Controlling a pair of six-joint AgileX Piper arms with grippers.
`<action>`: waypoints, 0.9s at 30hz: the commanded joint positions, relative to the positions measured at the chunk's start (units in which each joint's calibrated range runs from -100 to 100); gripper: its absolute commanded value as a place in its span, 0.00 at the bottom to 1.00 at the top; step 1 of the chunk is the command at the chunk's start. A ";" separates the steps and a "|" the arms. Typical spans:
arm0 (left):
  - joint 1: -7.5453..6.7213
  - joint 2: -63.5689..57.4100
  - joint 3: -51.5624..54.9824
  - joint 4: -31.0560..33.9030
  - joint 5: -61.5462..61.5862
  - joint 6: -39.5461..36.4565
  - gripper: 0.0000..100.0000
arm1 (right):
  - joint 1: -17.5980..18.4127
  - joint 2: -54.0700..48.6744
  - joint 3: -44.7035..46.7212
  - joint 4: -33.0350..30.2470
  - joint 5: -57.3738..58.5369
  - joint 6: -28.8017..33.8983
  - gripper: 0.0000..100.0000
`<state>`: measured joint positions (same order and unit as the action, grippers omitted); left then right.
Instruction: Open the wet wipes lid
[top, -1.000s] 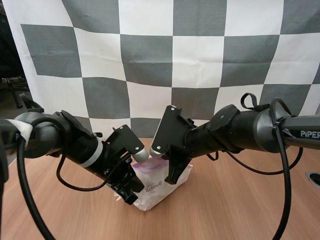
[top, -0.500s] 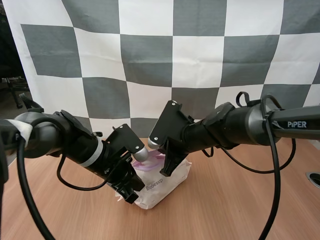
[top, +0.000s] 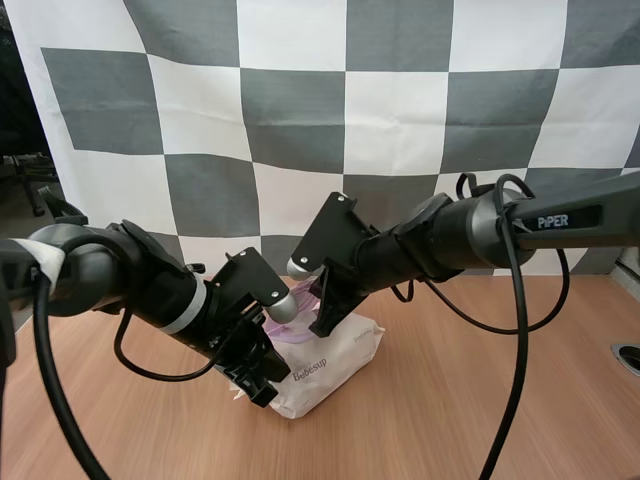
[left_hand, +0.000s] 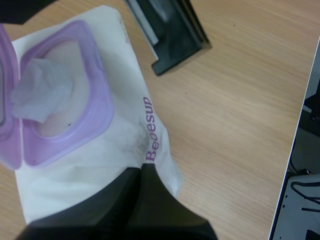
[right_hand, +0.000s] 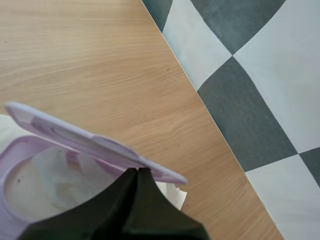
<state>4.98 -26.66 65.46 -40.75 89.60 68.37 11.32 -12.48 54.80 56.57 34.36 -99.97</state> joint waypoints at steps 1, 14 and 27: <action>0.02 0.02 -0.04 -0.08 -0.19 -0.02 0.00 | 0.03 0.57 -0.76 0.55 -0.10 -0.03 0.00; 0.02 -0.65 -0.04 -0.06 -0.19 -0.02 0.00 | 0.03 6.34 -6.51 2.20 0.64 -0.03 0.00; 0.02 -5.94 -0.04 0.91 -0.01 -0.90 0.00 | 0.03 12.98 -11.07 2.72 0.65 -0.03 0.00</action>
<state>4.98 -32.54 65.46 -39.96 89.39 67.71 11.32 -0.01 44.03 59.17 34.94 -99.97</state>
